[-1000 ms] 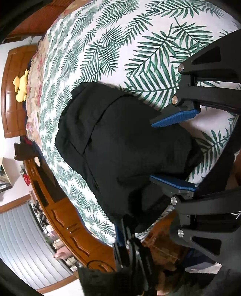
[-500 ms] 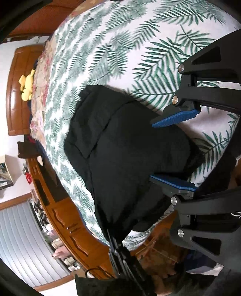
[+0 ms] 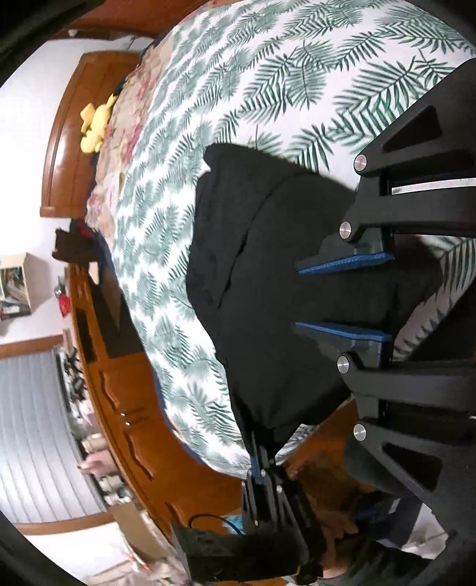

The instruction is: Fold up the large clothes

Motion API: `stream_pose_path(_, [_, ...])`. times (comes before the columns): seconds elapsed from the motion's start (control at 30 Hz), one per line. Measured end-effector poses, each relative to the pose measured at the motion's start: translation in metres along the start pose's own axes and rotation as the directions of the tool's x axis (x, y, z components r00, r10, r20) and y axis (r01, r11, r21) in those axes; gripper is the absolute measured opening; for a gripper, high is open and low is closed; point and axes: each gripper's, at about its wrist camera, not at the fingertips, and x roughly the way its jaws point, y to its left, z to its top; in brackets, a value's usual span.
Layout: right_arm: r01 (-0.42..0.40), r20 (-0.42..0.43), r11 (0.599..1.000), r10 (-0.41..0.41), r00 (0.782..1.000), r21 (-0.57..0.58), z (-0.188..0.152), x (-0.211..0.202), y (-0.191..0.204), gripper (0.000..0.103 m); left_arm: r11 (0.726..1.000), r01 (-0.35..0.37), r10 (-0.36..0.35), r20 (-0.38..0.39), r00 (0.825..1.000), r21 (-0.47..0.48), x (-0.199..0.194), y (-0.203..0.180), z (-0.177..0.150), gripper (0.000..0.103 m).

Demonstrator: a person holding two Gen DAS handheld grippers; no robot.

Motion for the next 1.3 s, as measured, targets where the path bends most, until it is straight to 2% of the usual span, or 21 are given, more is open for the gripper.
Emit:
stream_pose_path(0.23, [-0.008,-0.124,0.999,0.013,0.992,0.041,-0.028,0.046,-0.008,0.024,1.000,0.023,-0.023,-0.059,0.998,-0.007,0.018,0.000,-0.017,0.001])
stream_pose_path(0.33, [-0.032,-0.119,0.997,0.040,0.992,0.072,-0.032,0.048,-0.014,0.024,1.000,0.019,-0.018,-0.071,0.997,0.018,0.019,-0.002,-0.015,0.001])
stream_pose_path(0.43, [-0.032,-0.120,0.998,0.038,0.992,0.057,-0.029,0.045,-0.013,0.024,0.999,0.019,-0.016,-0.081,0.997,0.034,0.020,-0.002,-0.012,0.001])
stream_pose_path(0.6, [0.011,-0.064,1.000,-0.009,0.998,0.020,0.000,0.031,-0.022,0.025,0.999,0.017,-0.014,-0.089,0.996,0.027,0.022,-0.001,-0.009,0.001])
stream_pose_path(0.63, [0.020,-0.044,1.000,-0.019,0.999,0.022,0.009,0.031,-0.029,0.028,1.000,0.016,-0.013,-0.092,0.996,0.027,0.022,-0.001,-0.009,0.001])
stream_pose_path(0.67, [0.031,-0.032,0.999,-0.030,0.999,0.024,0.017,0.032,-0.038,0.038,1.000,0.015,-0.012,-0.095,0.995,0.028,0.022,-0.002,-0.009,0.001])
stream_pose_path(0.73, [0.060,-0.029,0.998,-0.059,0.998,0.024,0.029,0.040,-0.054,0.046,0.999,0.014,-0.011,-0.103,0.995,0.029,0.023,-0.001,-0.009,0.001])
stream_pose_path(0.9, [0.136,-0.075,0.988,-0.130,0.989,0.079,0.051,0.084,-0.113,0.049,1.000,0.012,-0.009,-0.119,0.993,0.027,0.026,-0.001,-0.007,0.001])
stream_pose_path(1.0, [0.146,-0.096,0.979,-0.133,0.987,0.145,0.058,0.106,-0.145,0.055,1.000,0.011,-0.007,-0.126,0.992,0.028,0.027,-0.001,-0.006,0.001])
stream_pose_path(1.07, [0.145,-0.104,0.973,-0.128,0.986,0.178,0.061,0.118,-0.162,0.071,1.000,0.007,-0.003,-0.131,0.991,0.029,0.028,-0.002,-0.005,0.001])
stream_pose_path(1.13, [0.128,-0.116,0.968,-0.105,0.988,0.216,0.062,0.127,-0.176,0.077,0.999,0.003,0.001,-0.133,0.991,0.033,0.029,-0.002,-0.004,0.001])
stream_pose_path(1.2, [0.077,-0.146,0.958,-0.037,0.989,0.276,0.060,0.140,-0.191,0.079,0.999,-0.002,0.007,-0.137,0.991,0.038,0.030,-0.003,-0.003,0.001])
stream_pose_path(1.3, [0.032,-0.157,0.941,0.023,0.987,0.338,0.057,0.151,-0.202,0.082,0.999,-0.007,0.013,-0.141,0.990,0.039,0.031,-0.003,-0.003,0.001])
